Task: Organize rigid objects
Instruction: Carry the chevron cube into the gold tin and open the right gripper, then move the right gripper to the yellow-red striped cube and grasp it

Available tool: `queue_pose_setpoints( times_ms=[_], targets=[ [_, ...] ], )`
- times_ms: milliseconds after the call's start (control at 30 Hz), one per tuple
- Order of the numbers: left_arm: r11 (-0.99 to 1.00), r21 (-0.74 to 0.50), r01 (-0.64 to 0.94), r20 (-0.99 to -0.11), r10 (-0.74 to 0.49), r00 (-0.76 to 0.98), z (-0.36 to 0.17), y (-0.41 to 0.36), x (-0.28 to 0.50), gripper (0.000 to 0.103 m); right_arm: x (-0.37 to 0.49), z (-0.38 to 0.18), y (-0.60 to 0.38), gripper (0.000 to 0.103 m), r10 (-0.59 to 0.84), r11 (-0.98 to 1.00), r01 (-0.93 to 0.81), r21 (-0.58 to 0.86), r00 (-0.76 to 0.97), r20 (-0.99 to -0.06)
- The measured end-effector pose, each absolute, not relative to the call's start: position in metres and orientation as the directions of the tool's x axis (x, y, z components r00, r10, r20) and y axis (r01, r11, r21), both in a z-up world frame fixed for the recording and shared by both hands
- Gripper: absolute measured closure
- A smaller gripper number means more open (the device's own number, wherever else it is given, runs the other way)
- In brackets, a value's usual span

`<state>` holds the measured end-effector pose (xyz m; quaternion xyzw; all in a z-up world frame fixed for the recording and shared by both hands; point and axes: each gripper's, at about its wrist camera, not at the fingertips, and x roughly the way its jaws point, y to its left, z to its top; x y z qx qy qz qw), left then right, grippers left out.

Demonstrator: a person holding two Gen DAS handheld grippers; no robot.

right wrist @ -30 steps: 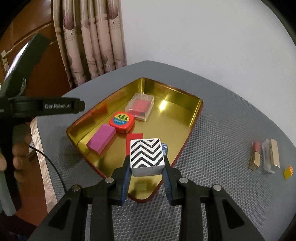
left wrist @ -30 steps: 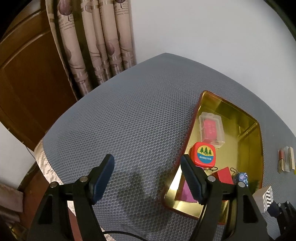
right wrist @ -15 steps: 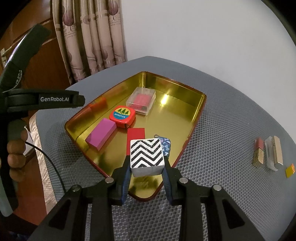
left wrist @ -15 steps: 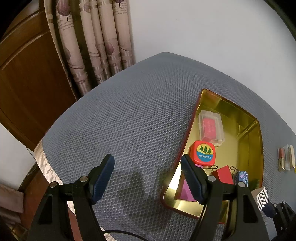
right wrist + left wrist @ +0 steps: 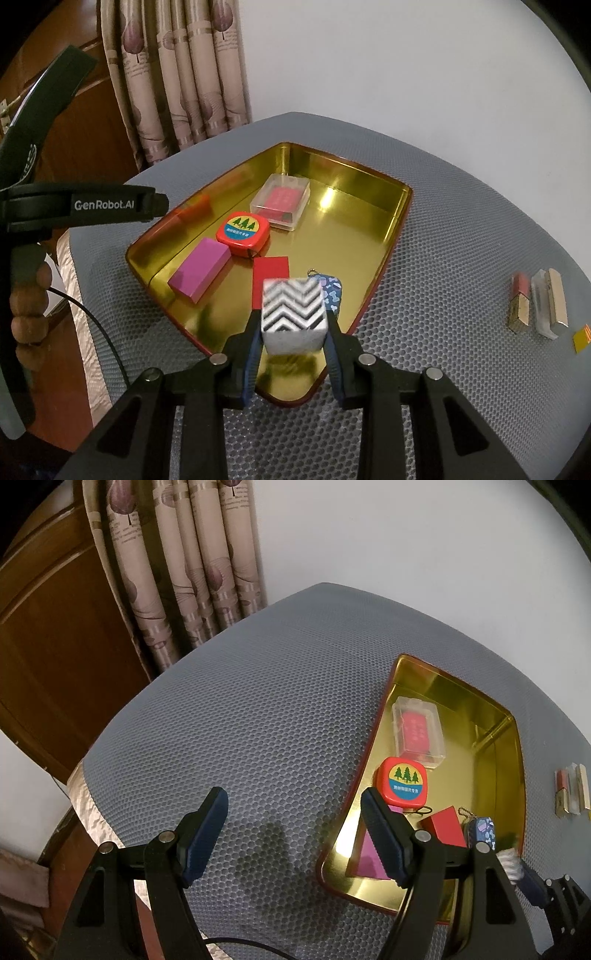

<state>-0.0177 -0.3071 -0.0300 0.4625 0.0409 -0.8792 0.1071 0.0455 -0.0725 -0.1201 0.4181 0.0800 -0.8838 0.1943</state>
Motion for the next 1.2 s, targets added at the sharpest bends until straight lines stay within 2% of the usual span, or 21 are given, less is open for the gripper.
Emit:
queue_pose_setpoints(
  times_ms=[667,900,1200],
  targets=[
    [-0.979,0.048,0.2,-0.821,-0.153,-0.551,-0.031,-0.3,-0.016,0.029,0.049,-0.102,-0.04,0.071,-0.282,-0.941,0.328,0.081,-0.633,-0.72],
    [-0.977,0.056,0.205,-0.82,-0.162,-0.55,-0.032,-0.299,-0.017,0.028,0.043,-0.101,0.02,0.07,-0.179,-0.981,0.178,0.077,-0.674,-0.717],
    [-0.977,0.074,0.199,-0.818,-0.174,-0.549,-0.035,-0.296,-0.016,0.028,0.039,-0.105,0.14,0.068,0.036,-0.994,-0.1,0.05,-0.711,-0.702]
  ],
)
